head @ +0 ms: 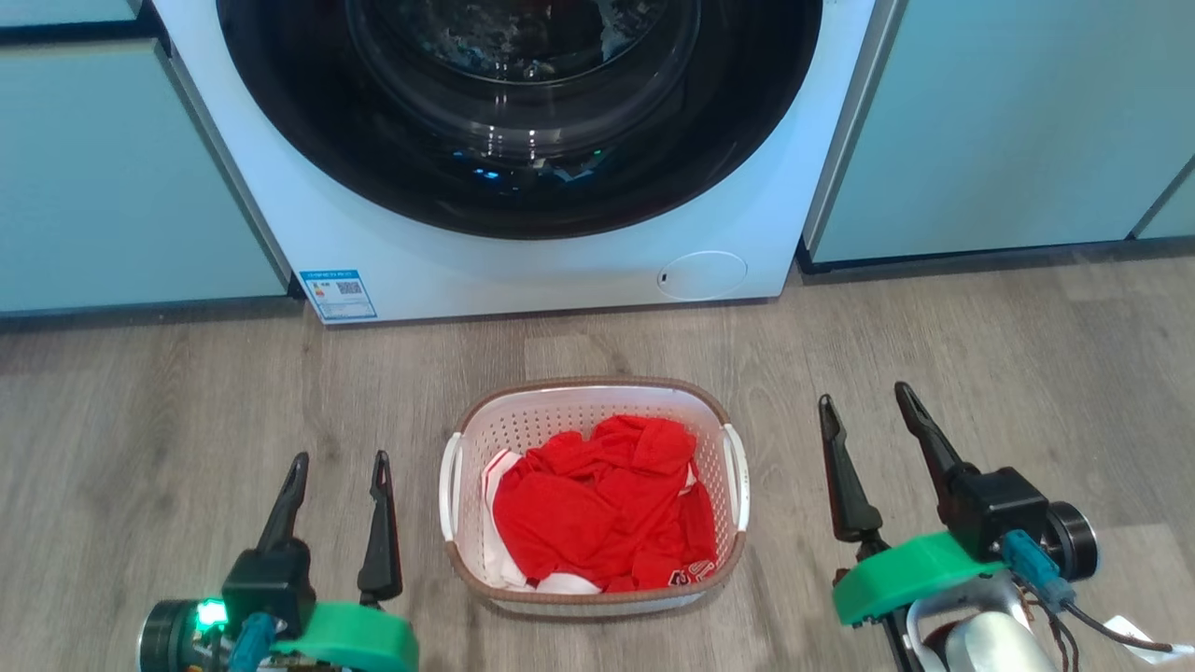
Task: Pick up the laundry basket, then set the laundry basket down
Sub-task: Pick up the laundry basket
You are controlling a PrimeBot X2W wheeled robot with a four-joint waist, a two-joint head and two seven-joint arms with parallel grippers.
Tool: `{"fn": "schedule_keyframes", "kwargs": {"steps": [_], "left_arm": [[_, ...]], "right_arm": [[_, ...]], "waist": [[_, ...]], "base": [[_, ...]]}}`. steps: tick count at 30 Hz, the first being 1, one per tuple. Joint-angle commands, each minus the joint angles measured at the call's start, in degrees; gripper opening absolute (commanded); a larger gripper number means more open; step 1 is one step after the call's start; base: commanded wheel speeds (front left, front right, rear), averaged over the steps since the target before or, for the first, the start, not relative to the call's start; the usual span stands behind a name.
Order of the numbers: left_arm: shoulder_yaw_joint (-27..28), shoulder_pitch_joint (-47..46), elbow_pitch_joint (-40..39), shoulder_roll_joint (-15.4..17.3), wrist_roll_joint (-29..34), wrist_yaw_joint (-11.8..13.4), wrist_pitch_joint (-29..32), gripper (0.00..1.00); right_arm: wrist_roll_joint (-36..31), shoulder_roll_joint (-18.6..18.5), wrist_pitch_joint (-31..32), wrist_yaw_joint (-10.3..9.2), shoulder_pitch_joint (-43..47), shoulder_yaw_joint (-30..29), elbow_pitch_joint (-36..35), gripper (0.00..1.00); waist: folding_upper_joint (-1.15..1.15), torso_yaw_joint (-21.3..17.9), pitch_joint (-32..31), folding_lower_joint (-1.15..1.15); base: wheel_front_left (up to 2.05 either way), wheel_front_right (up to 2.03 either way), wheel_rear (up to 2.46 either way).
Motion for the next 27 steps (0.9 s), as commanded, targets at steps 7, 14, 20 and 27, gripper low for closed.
{"fn": "schedule_keyframes", "kwargs": {"steps": [7, 14, 20, 27], "left_arm": [[0.87, -4.95, -0.74, -0.37, -0.95, -0.86, -0.71, 1.0], [0.1, -9.4, 1.9, -0.39, -2.26, -1.08, -0.71, 1.0], [-0.25, -15.49, 6.1, -0.39, -4.04, -1.05, -0.71, 1.0], [-1.27, -23.37, 12.8, -0.4, -7.05, -1.19, -0.71, 1.0]], "right_arm": [[-0.89, -0.53, -0.7, 0.34, -3.92, 0.5, -0.81, 1.0], [-1.42, -0.53, -0.7, 0.34, -7.67, -0.19, 1.26, 1.0], [-2.4, -0.53, -0.7, 0.34, -12.62, -1.46, 4.76, 1.0], [-1.47, -0.53, -0.7, 0.34, -18.03, -2.55, 10.78, 1.0]], "waist": [[0.0, 0.77, 4.57, 0.0], [0.0, 1.44, 11.31, 0.0], [0.0, 1.92, 18.41, 0.0], [0.0, 2.57, 25.9, 0.0]], "base": [[0.0, 0.0, 0.0], [0.0, 0.0, 0.0], [0.0, 0.0, 0.0], [0.0, 0.0, 0.0]]}}
